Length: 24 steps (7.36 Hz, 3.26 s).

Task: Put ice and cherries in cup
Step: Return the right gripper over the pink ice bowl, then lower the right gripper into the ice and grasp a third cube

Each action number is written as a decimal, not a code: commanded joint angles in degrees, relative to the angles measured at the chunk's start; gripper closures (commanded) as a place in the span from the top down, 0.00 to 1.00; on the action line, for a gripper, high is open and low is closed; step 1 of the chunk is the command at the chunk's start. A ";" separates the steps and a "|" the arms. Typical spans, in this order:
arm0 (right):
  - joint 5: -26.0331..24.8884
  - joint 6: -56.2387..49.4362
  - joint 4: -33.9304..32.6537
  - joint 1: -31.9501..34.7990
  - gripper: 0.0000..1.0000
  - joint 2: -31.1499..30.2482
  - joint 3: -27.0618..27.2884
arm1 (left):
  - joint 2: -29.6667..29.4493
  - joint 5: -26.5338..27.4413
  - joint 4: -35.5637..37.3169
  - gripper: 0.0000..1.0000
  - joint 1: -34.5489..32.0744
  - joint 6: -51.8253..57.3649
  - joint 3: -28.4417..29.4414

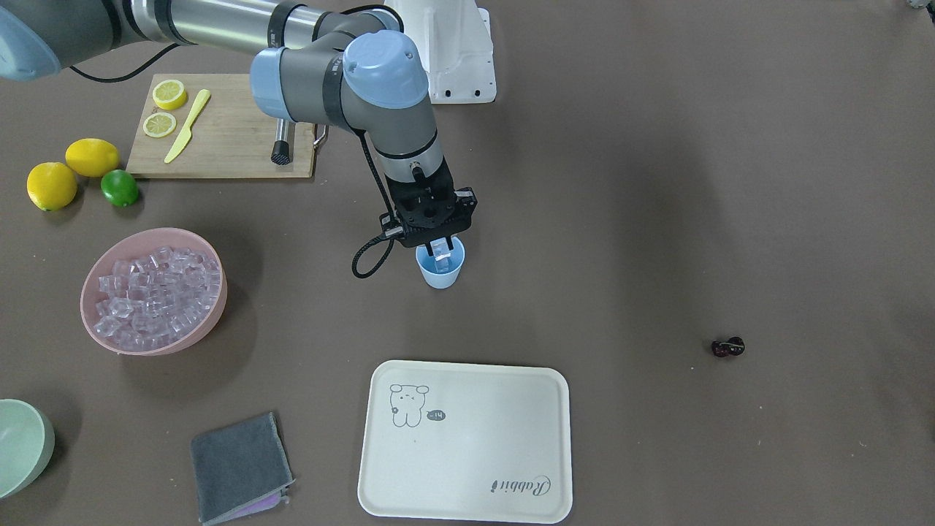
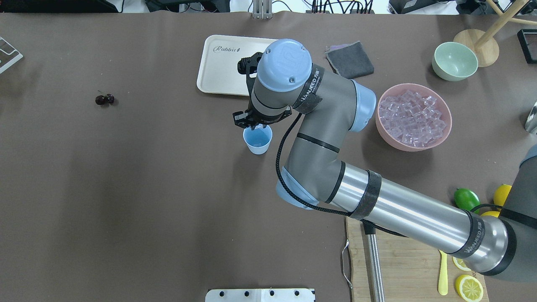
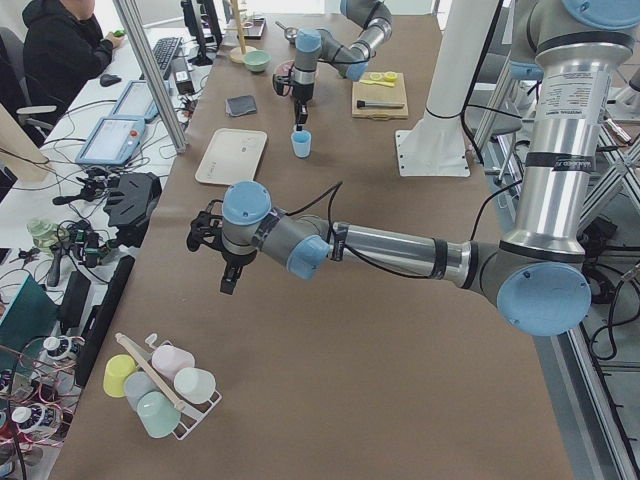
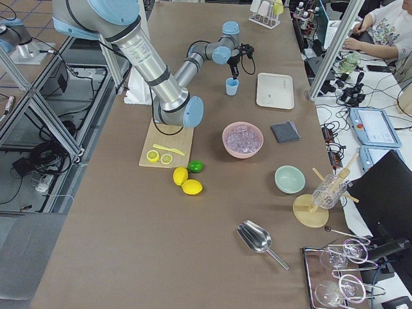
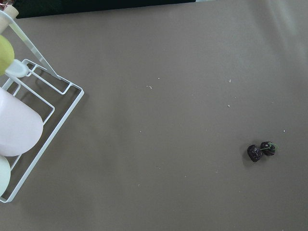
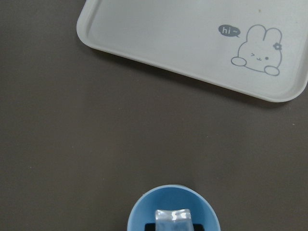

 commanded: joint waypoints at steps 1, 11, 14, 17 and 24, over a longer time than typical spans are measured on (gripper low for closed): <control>-0.12 -0.40 0.04 -0.41 0.35 -0.22 -0.10 | -0.05 -0.03 -0.09 0.98 0.00 0.01 0.16; 3.39 -31.57 -5.68 17.63 0.99 -25.96 15.46 | -0.13 -0.12 -0.09 0.98 0.09 -2.25 -1.25; -9.58 -33.27 -5.85 14.19 0.98 -29.75 15.98 | -0.14 -0.12 -0.09 0.98 0.44 -3.07 -0.90; -19.70 -33.36 -5.94 10.40 0.98 -32.38 15.45 | -0.05 -0.12 -0.18 0.98 0.53 -3.07 -0.90; -19.89 -34.85 -5.94 10.22 0.91 -33.89 15.28 | -0.13 -0.12 -0.09 0.98 0.62 -3.07 -0.90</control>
